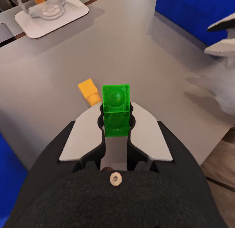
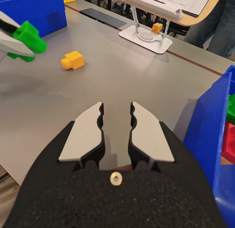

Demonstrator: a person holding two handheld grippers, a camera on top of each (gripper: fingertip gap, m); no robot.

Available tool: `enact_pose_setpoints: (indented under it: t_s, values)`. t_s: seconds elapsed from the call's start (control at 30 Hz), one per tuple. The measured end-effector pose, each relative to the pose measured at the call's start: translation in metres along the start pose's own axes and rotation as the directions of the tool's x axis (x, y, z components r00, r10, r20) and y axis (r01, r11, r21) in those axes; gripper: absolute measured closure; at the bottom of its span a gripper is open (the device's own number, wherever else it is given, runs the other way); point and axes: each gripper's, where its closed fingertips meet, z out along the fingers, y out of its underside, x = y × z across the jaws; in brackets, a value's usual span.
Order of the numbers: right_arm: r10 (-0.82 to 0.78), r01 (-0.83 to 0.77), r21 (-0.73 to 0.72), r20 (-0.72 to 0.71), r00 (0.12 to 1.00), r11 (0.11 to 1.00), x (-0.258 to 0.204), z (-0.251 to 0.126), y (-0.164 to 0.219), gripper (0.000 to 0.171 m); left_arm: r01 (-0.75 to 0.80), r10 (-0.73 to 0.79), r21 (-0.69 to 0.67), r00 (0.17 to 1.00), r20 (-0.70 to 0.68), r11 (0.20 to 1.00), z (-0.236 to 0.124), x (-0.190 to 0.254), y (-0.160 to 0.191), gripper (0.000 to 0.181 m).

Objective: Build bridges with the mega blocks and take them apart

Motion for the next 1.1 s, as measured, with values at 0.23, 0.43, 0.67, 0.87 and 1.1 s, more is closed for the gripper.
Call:
enact_pose_setpoints:
  t_s: [0.23,0.43,0.67,0.87,1.1]
  values:
    - [0.022,-0.022,0.016,0.013,1.000,1.000,0.002,-0.004,-0.001,0.131,-0.004,-0.003,-0.143,0.999,-0.045,0.990,0.082,-0.008,-0.046,0.145]
    - [0.017,-0.017,0.002,0.013,1.000,1.000,0.001,-0.001,0.000,0.131,0.030,-0.045,-0.242,0.997,-0.057,0.970,0.135,-0.013,-0.048,0.145]
    - [-0.002,0.002,-0.005,0.020,1.000,1.000,0.002,0.002,-0.005,0.131,0.091,-0.102,-0.312,0.995,-0.020,0.946,0.158,-0.026,-0.038,0.145]
    - [-0.016,0.016,0.000,0.019,1.000,1.000,0.003,0.003,-0.010,0.131,0.114,-0.112,-0.328,0.993,0.025,0.938,0.163,-0.037,-0.034,0.145]
    - [-0.015,0.015,-0.011,0.020,1.000,1.000,0.003,0.004,-0.008,0.131,0.126,-0.131,-0.340,0.991,0.008,0.932,0.165,-0.037,-0.031,0.145]
